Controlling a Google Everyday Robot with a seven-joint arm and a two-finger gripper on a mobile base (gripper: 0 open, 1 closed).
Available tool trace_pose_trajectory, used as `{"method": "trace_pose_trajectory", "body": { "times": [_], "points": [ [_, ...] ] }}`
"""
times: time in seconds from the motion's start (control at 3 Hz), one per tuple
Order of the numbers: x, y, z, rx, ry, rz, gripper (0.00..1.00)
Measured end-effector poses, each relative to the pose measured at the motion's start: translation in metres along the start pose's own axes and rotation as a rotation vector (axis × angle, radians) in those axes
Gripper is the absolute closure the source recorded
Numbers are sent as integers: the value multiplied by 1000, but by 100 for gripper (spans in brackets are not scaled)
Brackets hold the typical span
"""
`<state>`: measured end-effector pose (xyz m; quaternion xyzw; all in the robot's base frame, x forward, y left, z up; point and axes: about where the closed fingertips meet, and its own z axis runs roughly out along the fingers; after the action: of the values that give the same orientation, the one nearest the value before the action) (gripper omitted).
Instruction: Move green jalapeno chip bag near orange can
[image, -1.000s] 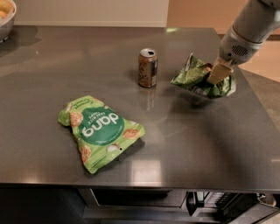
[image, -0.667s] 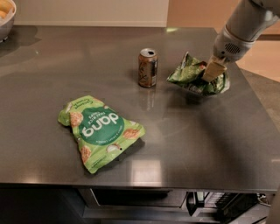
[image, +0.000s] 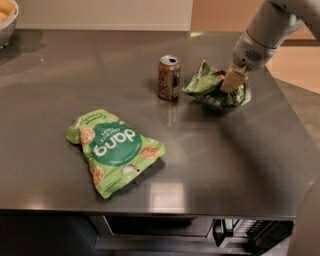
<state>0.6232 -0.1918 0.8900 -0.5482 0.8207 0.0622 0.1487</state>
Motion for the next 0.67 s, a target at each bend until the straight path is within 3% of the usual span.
{"method": "trace_pose_trajectory", "body": {
  "times": [0.33, 0.67],
  "points": [
    [-11, 3, 4, -19, -16, -23, 84],
    [-20, 5, 7, -30, -37, -40, 60]
  ]
}}
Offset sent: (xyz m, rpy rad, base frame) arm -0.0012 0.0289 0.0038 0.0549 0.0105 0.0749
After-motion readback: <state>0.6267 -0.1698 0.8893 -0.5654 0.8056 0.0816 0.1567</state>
